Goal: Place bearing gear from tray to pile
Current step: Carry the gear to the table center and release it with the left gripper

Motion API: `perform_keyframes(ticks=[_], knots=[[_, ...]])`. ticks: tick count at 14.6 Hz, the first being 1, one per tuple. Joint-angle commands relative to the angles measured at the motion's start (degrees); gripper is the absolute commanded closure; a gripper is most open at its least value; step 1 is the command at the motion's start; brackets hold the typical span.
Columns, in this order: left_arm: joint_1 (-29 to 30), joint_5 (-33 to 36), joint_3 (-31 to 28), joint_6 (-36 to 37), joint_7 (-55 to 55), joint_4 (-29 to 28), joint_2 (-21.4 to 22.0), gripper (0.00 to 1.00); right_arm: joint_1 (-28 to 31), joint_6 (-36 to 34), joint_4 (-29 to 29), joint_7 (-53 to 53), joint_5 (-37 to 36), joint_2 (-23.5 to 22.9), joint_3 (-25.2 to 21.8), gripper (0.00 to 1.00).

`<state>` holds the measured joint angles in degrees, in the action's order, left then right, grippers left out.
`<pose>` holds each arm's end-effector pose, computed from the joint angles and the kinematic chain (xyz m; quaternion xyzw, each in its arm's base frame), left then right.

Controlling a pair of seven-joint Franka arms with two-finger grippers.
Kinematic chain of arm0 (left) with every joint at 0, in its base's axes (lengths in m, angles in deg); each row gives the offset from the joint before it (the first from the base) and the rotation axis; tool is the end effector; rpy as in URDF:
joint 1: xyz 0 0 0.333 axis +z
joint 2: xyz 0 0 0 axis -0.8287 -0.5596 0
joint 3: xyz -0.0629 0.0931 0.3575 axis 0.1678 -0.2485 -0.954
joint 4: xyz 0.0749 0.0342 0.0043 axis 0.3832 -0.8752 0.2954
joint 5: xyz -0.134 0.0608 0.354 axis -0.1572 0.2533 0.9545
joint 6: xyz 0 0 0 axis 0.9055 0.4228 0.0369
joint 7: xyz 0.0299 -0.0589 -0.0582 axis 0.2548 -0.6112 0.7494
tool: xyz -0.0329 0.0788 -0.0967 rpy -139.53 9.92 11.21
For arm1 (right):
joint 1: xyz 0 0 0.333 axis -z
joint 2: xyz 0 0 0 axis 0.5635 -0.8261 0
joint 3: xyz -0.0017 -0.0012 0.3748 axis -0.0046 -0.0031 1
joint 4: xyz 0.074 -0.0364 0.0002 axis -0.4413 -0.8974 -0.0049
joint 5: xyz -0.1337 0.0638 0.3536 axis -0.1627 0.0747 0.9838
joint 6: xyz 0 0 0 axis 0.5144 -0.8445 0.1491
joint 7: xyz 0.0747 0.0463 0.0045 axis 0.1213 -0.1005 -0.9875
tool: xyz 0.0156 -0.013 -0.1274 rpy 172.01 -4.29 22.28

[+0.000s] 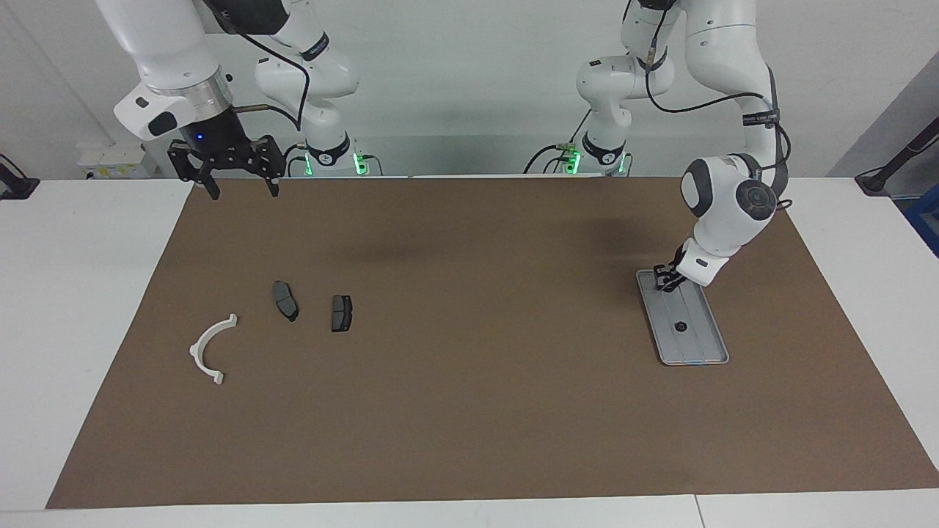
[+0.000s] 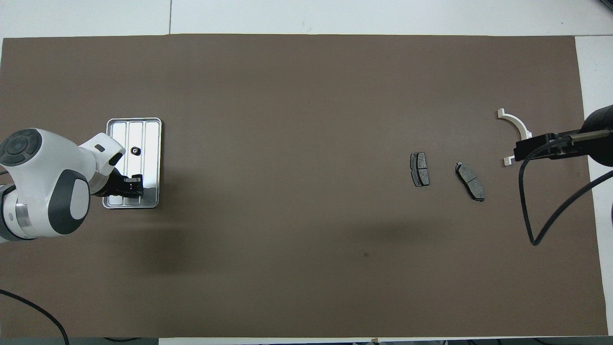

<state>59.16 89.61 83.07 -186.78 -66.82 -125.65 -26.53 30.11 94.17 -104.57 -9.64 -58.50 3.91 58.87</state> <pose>0.5332 0.0025 0.3425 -0.9971 -0.0427 0.0632 0.0005 0.5194 0.0215 0.6669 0.9997 0.0230 0.0103 0.0032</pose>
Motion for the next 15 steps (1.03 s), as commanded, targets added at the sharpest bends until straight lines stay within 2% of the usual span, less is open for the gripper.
perform_keyframes(ticks=[1,4,6,9,12,13,15], knots=[[-3.52,-0.05,-0.36,4.36,6.32,6.14,-0.59,0.88,0.05,1.27,-1.29,0.32,1.48,1.13,-0.05,0.00],[-10.28,-2.40,-0.27,10.27,19.13,16.16,-2.60,0.88,0.05,1.27,-1.29,0.32,1.48,1.13,-0.05,0.00],[-16.87,-3.12,-0.35,9.05,28.98,18.82,-3.92,0.88,0.05,1.27,-1.29,0.32,1.48,1.13,-0.05,0.00],[-24.70,-3.04,-0.44,7.73,38.05,22.50,-6.38,0.88,0.05,1.27,-1.29,0.32,1.48,1.13,-0.05,0.00],[-31.74,-2.60,-0.62,8.69,45.26,31.45,-15.42,0.88,0.05,1.27,-1.29,0.32,1.48,1.13,-0.05,0.00],[-32.19,-2.51,-0.62,8.08,46.59,32.79,-17.27,0.88,0.05,1.27,-1.29,0.32,1.48,1.13,-0.05,0.00],[-33.68,-2.42,-0.62,6.51,46.95,32.28,-17.99,0.88,0.05,1.27,-1.29,0.32,1.48,1.13,-0.05,0.00]])
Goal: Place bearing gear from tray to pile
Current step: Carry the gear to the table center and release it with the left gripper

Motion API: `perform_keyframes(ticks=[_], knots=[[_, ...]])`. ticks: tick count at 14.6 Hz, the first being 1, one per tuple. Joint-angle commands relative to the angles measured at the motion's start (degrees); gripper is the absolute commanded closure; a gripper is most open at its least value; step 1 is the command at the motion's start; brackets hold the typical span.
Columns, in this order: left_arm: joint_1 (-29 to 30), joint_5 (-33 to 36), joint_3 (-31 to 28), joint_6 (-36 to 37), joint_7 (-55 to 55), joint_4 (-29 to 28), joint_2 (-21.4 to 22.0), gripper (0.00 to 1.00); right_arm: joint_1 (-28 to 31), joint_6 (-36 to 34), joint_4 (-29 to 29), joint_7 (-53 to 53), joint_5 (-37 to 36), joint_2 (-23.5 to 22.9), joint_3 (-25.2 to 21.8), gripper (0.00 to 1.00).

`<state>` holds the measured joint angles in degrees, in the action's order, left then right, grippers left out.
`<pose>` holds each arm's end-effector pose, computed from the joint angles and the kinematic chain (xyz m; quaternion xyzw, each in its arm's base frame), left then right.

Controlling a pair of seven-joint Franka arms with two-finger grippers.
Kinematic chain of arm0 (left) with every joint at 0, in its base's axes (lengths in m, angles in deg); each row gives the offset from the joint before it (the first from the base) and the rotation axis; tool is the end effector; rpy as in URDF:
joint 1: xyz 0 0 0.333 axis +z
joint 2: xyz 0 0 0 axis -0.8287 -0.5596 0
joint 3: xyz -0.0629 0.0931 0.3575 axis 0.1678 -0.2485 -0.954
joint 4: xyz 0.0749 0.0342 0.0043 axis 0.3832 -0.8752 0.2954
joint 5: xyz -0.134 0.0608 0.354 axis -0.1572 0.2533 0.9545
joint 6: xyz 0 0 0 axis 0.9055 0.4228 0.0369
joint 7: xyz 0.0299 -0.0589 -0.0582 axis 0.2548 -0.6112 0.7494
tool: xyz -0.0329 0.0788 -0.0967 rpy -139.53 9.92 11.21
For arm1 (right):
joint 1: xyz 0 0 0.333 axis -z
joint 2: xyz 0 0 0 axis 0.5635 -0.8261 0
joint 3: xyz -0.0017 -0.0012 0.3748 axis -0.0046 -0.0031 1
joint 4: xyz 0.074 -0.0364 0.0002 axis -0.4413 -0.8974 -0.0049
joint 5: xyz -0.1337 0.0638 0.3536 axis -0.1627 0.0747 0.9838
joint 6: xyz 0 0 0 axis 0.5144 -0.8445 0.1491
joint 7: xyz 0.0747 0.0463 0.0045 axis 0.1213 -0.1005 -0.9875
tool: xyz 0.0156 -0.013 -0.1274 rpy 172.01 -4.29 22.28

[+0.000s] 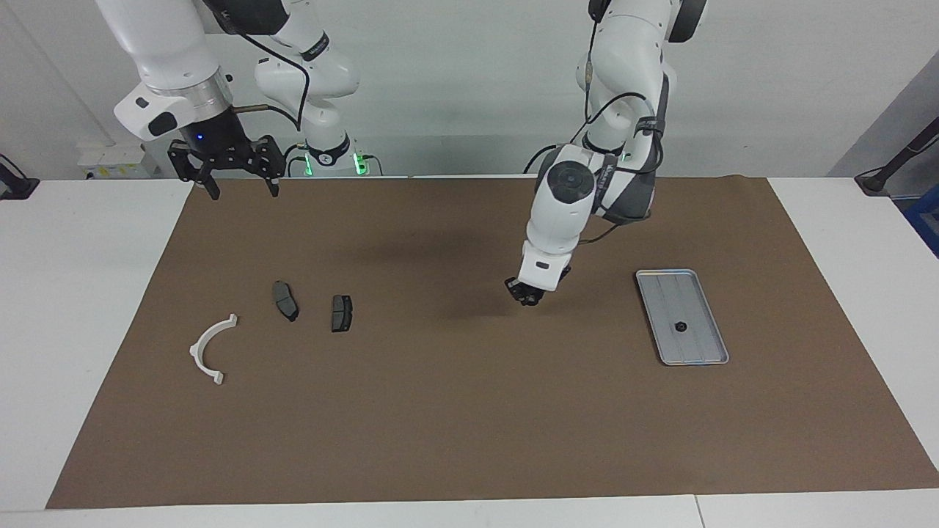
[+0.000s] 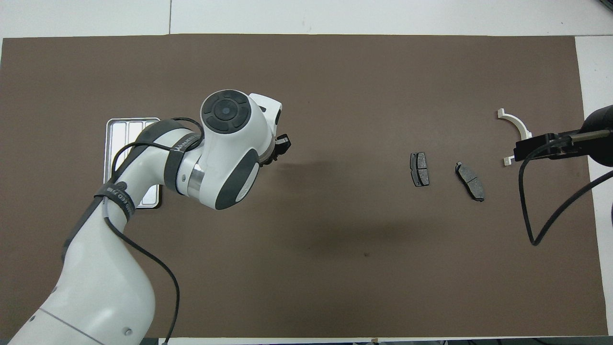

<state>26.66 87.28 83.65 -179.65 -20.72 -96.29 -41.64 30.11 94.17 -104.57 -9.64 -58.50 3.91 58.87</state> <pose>0.5723 -0.3666 0.3894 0.9852 0.1691 -0.0193 0.0201 0.5194 0.0215 0.6669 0.9997 0.0230 0.0103 0.0032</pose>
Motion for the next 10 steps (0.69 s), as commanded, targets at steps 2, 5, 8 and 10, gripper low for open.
perform_keyframes(ticks=[2,5,8,10], knots=[[-1.80,0.62,-1.10,-3.42,1.82,0.64,-2.88,0.88,0.05,1.19,-1.29,0.23,1.48,1.13,-0.05,0.00],[-2.33,0.53,-1.10,-6.26,2.27,-1.74,-2.88,0.88,0.05,1.19,-1.29,0.23,1.48,1.13,-0.05,0.00],[-2.33,0.71,-1.10,-6.43,2.36,-2.45,-3.31,0.88,0.05,1.19,-1.29,0.23,1.48,1.13,-0.05,0.00],[-2.94,1.32,-1.19,-6.43,2.79,-2.10,-4.98,0.88,0.05,1.19,-1.29,0.23,1.48,1.13,-0.05,0.00]])
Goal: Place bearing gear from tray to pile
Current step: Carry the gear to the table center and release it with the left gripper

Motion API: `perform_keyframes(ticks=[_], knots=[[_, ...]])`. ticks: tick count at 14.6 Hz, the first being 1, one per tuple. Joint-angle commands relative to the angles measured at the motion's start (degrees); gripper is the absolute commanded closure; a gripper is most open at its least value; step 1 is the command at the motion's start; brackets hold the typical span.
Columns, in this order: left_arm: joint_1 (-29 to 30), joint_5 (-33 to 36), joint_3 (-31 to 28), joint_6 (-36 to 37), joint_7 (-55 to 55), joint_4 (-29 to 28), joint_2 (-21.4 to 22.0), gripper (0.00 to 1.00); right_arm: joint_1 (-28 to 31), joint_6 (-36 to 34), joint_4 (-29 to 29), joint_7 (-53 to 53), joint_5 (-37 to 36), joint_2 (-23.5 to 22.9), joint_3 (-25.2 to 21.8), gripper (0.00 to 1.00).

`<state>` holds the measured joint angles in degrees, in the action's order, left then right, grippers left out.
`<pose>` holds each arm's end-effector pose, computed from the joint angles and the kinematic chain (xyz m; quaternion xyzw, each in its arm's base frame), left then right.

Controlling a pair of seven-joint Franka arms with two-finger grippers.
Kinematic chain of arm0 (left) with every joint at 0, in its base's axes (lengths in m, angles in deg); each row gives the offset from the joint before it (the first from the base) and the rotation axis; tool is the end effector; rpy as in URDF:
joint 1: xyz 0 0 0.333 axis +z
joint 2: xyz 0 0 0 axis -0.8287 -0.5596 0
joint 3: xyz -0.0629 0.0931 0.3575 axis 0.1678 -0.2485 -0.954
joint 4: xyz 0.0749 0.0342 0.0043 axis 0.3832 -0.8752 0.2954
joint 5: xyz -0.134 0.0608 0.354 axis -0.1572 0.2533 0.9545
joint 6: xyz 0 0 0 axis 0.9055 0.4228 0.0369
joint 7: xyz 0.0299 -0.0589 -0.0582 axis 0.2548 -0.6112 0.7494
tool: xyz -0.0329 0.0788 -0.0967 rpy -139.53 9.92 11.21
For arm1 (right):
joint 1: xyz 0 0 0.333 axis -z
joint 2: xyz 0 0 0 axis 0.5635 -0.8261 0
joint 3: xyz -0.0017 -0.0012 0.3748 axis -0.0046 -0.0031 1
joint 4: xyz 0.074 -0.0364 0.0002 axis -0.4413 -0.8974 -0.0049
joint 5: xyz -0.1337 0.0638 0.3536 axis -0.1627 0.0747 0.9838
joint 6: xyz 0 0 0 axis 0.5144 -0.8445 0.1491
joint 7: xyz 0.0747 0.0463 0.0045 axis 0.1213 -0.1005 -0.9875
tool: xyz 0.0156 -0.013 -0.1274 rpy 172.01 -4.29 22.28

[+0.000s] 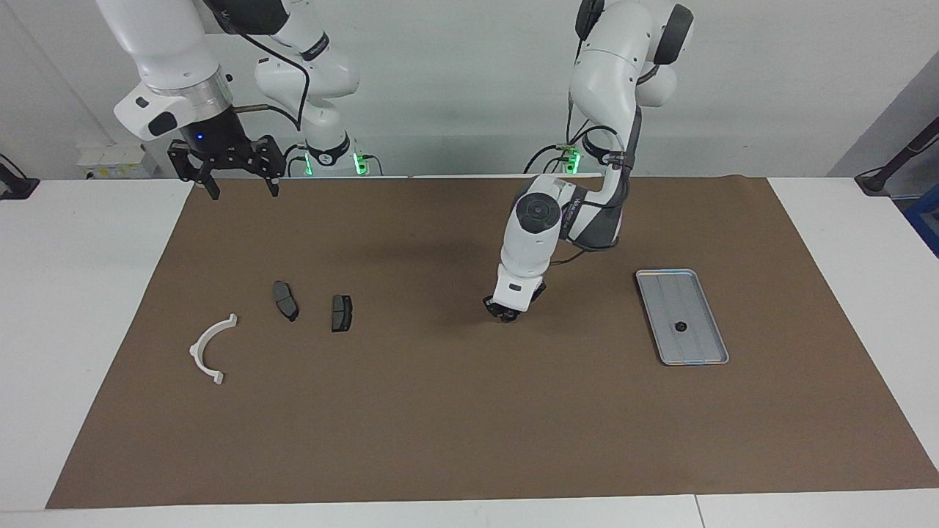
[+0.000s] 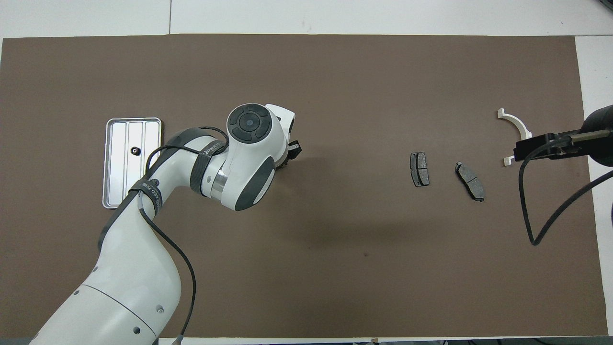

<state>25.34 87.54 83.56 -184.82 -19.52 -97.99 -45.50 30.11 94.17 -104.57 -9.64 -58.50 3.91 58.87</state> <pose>0.5693 -0.3816 0.3382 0.9851 0.1696 -0.0213 0.0165 0.5194 0.0215 0.6669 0.9997 0.0230 0.0103 0.0032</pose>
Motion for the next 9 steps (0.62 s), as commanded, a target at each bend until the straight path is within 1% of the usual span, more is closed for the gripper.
perform_keyframes(ticks=[1,2,3,4,5,7,9], knots=[[-1.80,1.06,-1.10,-1.17,1.86,-0.31,-1.13,0.87,0.05,1.19,-1.29,0.23,1.48,1.13,-0.05,0.00],[-1.71,0.89,-1.10,-1.09,1.95,-0.22,-1.13,0.87,0.05,1.19,-1.29,0.23,1.48,1.13,-0.05,0.00],[-1.71,0.89,-1.10,-1.17,2.90,-0.13,-1.13,0.76,0.05,1.10,-1.29,0.23,1.48,1.13,-0.05,0.00],[-1.63,0.98,-1.19,-0.82,4.13,0.04,-1.13,0.18,0.05,1.10,-1.29,0.23,1.48,1.13,-0.05,0.00],[-1.10,1.15,-1.19,-0.13,4.41,0.74,-1.04,0.00,0.05,1.01,-1.29,0.32,1.48,1.13,-0.05,0.00],[0.73,1.41,-2.32,2.32,3.89,0.14,1.32,0.00,0.05,1.01,-1.29,0.32,1.48,1.13,-0.05,0.00],[3.29,1.68,-2.68,8.47,-0.66,-1.18,5.18,0.00,0.14,0.92,-1.29,0.41,1.57,1.22,-0.05,0.00]])
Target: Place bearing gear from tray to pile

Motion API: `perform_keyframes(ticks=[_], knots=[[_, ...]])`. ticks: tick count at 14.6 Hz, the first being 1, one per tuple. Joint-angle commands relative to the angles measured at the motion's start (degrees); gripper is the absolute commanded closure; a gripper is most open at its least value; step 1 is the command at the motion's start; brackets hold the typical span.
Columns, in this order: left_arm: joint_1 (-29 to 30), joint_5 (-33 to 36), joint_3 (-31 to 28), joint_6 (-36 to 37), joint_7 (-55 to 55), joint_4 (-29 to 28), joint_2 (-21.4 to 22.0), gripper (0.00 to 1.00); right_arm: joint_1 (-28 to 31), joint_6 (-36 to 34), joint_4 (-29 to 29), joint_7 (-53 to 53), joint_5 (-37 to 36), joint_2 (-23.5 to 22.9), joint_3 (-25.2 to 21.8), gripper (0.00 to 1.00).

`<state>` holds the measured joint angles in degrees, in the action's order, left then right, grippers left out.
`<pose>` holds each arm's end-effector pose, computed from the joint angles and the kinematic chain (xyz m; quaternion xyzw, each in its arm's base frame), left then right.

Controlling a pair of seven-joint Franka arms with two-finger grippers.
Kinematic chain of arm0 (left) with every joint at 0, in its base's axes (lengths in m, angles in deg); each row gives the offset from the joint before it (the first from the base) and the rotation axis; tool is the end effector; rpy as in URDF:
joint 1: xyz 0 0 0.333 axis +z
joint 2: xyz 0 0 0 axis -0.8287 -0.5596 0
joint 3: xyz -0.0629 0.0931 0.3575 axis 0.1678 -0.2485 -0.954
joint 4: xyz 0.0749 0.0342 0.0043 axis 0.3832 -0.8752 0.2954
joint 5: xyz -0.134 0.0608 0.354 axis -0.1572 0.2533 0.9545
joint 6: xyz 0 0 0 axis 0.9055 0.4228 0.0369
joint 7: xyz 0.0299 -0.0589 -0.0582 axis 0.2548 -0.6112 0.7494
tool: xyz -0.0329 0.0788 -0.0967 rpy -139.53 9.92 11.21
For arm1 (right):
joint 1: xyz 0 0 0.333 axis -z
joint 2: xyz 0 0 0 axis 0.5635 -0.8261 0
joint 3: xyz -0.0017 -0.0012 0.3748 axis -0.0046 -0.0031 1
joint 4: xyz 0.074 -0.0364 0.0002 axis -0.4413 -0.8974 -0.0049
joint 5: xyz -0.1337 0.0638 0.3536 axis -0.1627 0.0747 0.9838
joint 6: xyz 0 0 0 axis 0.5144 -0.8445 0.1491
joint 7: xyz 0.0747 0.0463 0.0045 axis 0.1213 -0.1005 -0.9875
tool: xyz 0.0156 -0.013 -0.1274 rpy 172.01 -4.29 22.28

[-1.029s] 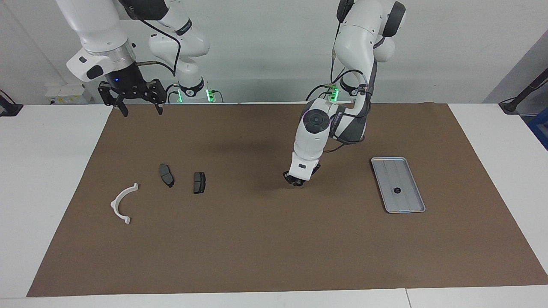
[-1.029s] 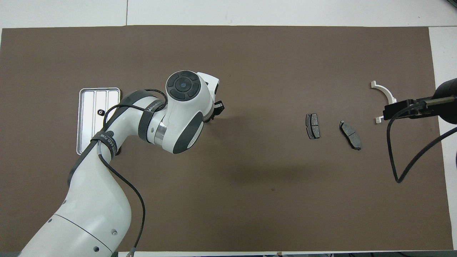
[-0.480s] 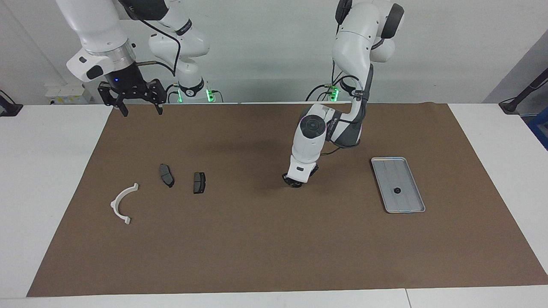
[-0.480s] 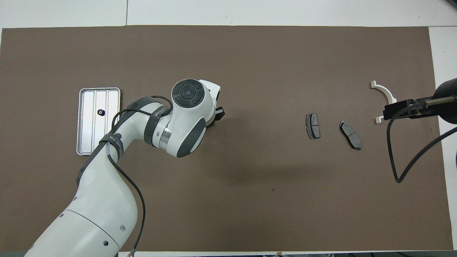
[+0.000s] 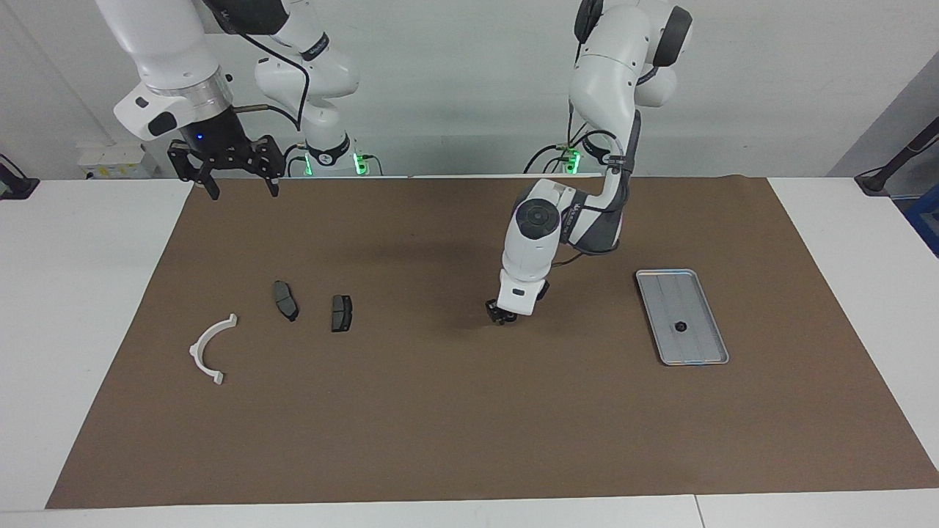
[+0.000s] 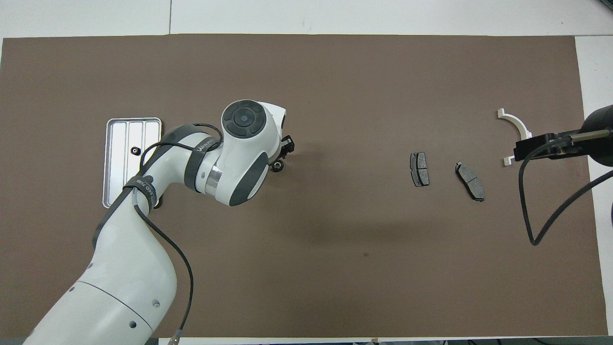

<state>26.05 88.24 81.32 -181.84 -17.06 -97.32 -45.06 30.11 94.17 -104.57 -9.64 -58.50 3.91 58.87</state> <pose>0.5838 -0.3523 0.3436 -0.9774 -0.2098 0.0239 0.0049 0.5194 0.0215 0.6669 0.9997 0.0230 0.0103 0.0032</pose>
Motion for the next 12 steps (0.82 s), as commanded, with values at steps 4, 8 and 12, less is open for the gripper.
perform_keyframes(ticks=[4,8,12], knots=[[12.50,0.98,-0.36,6.83,-17.27,-8.96,12.39,0.00,-0.03,1.27,-1.64,3.91,5.87,1.40,-0.05,0.00],[22.96,0.89,-0.36,4.82,-34.83,-10.11,12.58,0.03,-5.46,1.97,-1.64,19.89,5.79,0.87,0.74,0.00],[27.55,0.89,-0.36,-2.90,-42.53,-13.00,11.97,0.23,-12.06,6.18,-1.38,33.07,5.70,-2.37,0.74,0.00]])
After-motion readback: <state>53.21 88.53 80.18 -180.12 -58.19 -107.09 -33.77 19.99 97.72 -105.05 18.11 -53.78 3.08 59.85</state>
